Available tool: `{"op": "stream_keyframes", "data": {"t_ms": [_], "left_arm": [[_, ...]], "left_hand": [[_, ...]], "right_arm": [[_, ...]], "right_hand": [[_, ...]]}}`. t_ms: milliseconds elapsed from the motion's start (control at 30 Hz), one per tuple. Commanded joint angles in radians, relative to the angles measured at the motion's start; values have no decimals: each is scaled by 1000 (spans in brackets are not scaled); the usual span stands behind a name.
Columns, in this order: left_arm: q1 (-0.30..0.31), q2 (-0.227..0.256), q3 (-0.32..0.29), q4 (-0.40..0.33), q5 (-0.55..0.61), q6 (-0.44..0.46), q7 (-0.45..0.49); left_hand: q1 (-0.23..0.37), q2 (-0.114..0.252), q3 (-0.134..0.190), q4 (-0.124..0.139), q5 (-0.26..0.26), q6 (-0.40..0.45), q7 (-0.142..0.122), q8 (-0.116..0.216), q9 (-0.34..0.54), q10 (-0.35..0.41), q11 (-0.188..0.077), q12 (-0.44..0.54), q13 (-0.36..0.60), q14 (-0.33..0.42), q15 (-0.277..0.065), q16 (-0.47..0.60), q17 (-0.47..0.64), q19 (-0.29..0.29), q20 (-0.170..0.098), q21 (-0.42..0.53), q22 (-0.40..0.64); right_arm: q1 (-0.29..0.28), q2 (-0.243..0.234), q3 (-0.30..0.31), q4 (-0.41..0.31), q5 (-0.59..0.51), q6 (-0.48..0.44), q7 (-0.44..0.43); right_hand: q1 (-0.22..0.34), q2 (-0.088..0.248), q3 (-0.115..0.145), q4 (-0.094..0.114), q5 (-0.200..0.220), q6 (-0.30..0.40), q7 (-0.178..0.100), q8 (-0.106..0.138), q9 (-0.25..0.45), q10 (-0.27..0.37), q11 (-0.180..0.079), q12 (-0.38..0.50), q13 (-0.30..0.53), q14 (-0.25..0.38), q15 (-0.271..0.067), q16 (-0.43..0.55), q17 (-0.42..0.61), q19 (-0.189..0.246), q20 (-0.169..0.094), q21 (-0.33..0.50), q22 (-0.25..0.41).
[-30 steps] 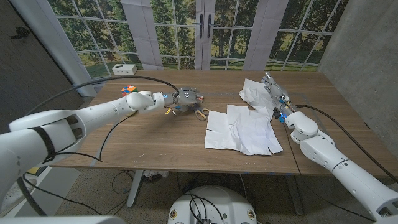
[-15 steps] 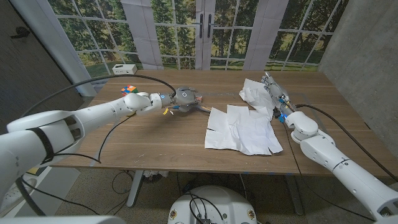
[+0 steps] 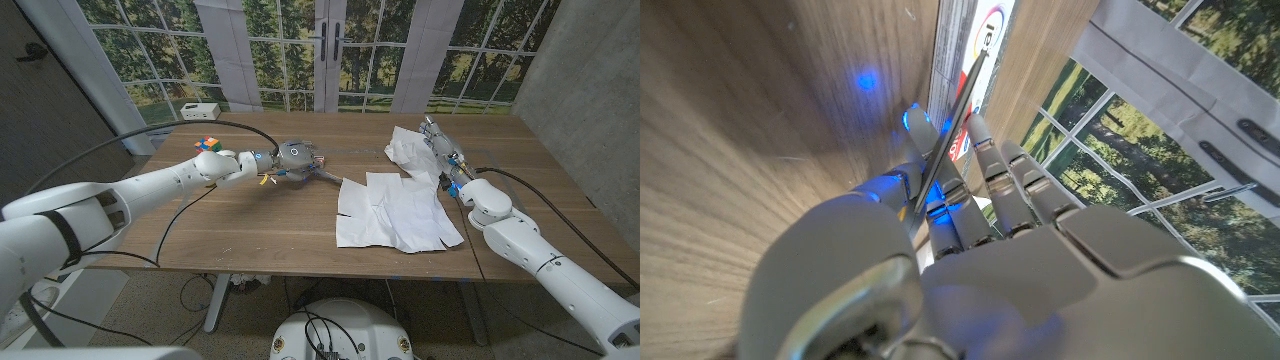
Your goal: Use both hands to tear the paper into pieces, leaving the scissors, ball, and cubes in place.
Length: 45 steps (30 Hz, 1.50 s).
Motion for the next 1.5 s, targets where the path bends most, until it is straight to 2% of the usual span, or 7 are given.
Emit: {"op": "stream_keyframes", "data": {"t_ms": [33,400,733,933,1133,1300,1500], "left_arm": [[25,-9,-45,31,-67,-11,67],[60,-18,-102,36,-193,-52,91],[91,-29,-141,45,-253,-65,145],[98,-40,-151,58,-270,-71,174],[106,-45,-159,61,-285,-73,191],[114,-49,-164,65,-304,-87,195],[125,-53,-172,63,-316,-92,217]], "left_hand": [[-31,40,2,6,0,13,-29,31,53,20,2,20,6,17,-161,1,15,2,-48,12,7],[-30,41,-1,3,-2,7,-29,74,125,31,2,36,-5,28,-162,1,31,4,-49,24,10],[-8,45,-15,-15,-8,-28,-29,99,195,56,-2,113,49,158,-161,73,130,15,-42,54,23],[41,44,-67,-59,-10,-33,-29,90,210,73,-2,171,139,197,-158,215,348,18,-41,101,69],[64,44,-99,-40,-1,-33,-29,77,230,53,-1,179,227,152,-154,374,642,17,-52,160,125],[68,42,-108,-37,1,-35,-29,75,239,42,-1,175,245,164,-153,421,710,22,-55,178,140],[57,39,-188,-33,6,-41,-33,49,254,9,-3,149,278,406,-145,594,725,28,-74,266,226]], "right_arm": [[8,-1,-6,-2,-3,-12,2],[17,2,-9,7,-6,-13,3],[26,8,-12,19,-4,-12,6],[26,9,-11,22,-6,-6,4],[21,5,-9,14,-5,-9,1],[17,4,-8,8,-7,-8,-3],[8,0,-3,-5,-7,-11,-11]], "right_hand": [[1,4,4,3,-1,10,4,5,2,1,-5,-2,3,-9,-1,6,2,-4,3,7,1],[2,5,6,2,-3,11,3,4,2,3,-2,-1,3,-9,-1,6,1,-4,2,7,1],[4,8,10,2,-3,12,3,4,2,1,-3,-2,3,-9,-1,6,1,-4,3,7,1],[6,10,12,1,-4,11,2,3,2,2,-2,-2,3,-10,-1,6,1,-4,2,7,1],[8,11,15,1,-4,11,2,3,2,1,-7,-2,3,-11,-1,6,1,-3,1,7,1],[8,12,16,0,-5,12,3,3,2,1,-4,-2,3,-10,-1,6,1,-3,2,7,1],[9,12,18,0,-6,12,3,3,2,1,-4,-2,3,-10,-1,6,1,-3,1,7,1]]}}
